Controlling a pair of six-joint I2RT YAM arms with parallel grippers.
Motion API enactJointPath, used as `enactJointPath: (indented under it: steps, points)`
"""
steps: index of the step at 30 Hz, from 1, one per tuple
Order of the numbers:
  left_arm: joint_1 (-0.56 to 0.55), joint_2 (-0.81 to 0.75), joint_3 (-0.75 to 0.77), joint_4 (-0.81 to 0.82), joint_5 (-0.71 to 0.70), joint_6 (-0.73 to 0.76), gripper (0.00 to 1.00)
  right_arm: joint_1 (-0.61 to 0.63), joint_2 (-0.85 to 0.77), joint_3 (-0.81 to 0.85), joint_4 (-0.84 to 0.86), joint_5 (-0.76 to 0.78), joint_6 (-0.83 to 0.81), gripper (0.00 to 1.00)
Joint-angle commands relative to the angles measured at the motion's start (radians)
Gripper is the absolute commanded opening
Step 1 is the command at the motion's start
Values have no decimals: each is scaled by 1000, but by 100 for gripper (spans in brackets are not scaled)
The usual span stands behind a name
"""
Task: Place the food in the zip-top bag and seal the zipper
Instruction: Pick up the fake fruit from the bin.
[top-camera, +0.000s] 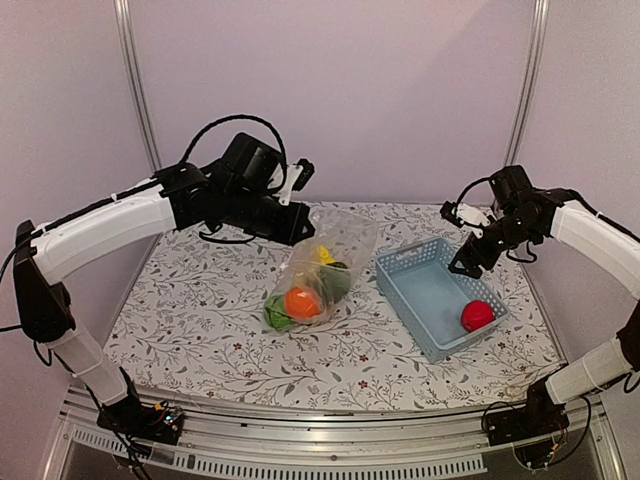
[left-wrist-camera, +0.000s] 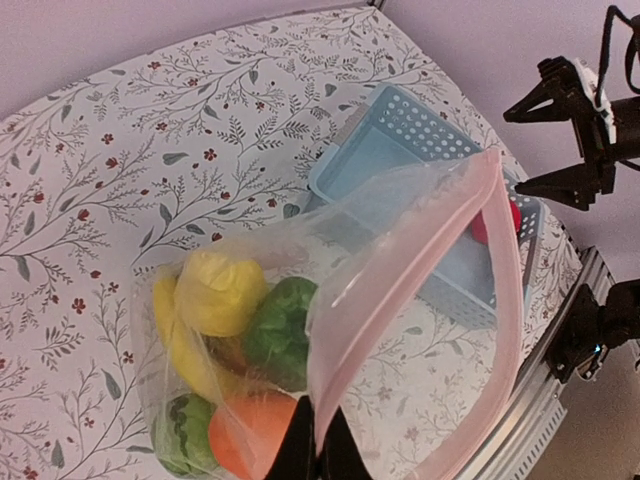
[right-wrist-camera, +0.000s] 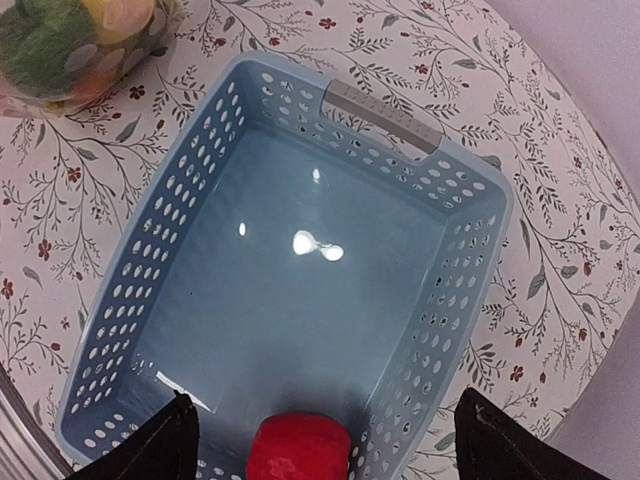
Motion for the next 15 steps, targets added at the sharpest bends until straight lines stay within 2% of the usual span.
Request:
enactJointPath:
  steps: [1,15]
  points:
    - [1,-21,-14,18,-8,5,0,-4,14,-32,-36,60,-20,86]
    - [2,0,-21,26,21,-6,0,-4,64,-154,-58,200,-25,83]
